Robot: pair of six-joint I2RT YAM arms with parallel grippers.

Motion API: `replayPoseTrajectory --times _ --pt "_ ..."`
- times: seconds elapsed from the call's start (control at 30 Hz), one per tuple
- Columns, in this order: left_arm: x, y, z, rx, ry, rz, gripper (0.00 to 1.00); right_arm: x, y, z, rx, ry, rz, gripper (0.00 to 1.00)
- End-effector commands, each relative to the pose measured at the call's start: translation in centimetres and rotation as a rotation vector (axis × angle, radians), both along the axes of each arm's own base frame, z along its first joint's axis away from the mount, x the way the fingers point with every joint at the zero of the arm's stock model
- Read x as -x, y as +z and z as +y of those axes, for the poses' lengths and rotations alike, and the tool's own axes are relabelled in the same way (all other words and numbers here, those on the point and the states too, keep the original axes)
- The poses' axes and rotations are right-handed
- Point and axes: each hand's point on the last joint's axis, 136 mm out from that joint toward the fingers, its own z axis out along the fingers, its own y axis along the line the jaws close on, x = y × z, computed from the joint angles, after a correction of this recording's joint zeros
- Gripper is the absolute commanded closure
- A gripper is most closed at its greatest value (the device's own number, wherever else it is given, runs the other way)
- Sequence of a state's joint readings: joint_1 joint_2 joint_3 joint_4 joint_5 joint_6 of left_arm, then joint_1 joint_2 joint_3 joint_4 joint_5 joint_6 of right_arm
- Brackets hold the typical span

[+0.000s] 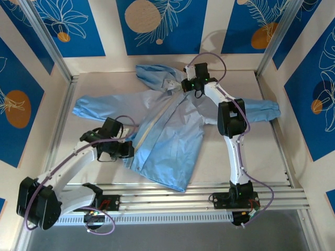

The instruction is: Zip up the jacket

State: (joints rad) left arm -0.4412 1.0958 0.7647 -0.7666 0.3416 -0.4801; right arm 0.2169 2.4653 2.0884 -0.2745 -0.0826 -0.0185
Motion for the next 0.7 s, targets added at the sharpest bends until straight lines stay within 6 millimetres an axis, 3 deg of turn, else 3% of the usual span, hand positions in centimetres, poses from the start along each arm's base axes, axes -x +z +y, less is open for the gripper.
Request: replayPoseTrajectory --times 0.0,0.37,0.67 --pt "4.4 -0.9 1.6 -0.027 0.019 0.152 1.0 -4.1 4.2 -3.8 0.065 -0.113 -0.18 1.0" --pt "6.1 -1.0 3.5 -0.094 0.075 0.178 1.0 -5.4 8.3 -4.3 0.033 -0.134 -0.256 1.0" --pt "7.3 -0.9 4.6 -0.122 0.114 0.199 1.0 -5.9 7.1 -5.0 0.023 -0.154 -0.19 1.0"
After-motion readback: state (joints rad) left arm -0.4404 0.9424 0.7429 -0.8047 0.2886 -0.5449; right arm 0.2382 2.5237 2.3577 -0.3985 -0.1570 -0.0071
